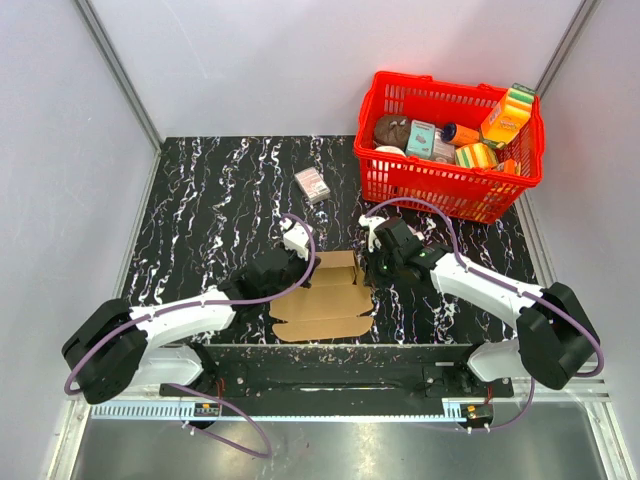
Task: Fold the paper box
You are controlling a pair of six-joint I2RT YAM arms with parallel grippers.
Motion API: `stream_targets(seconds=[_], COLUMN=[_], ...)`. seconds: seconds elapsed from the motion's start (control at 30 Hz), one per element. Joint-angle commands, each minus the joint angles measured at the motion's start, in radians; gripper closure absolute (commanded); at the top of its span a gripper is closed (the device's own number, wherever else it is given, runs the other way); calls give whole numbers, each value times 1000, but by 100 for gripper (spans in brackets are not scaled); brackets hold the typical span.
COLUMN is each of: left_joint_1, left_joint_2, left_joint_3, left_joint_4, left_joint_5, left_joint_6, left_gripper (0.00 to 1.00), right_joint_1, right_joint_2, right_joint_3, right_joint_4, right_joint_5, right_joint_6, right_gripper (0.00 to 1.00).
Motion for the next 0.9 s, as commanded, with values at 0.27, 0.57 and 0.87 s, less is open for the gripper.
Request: stream_targets(seconds=[0.27, 0.57, 0.87], left_joint_1=[8, 8, 8], left_joint_2=[57, 82, 70], left_joint_3=[24, 31, 27], left_joint_4=[57, 58, 57], left_joint_5=[-4, -1, 2], left_joint_6=[10, 10, 12], left_gripper=[100, 100, 100], right_joint_1=[8, 10, 10], right_joint_2=[10, 12, 21], right_joint_3=[4, 16, 29], right_joint_4=[-10, -6, 20], right_joint_5=[-53, -88, -131], right_joint_6=[10, 21, 36], right_gripper=[99, 92, 75])
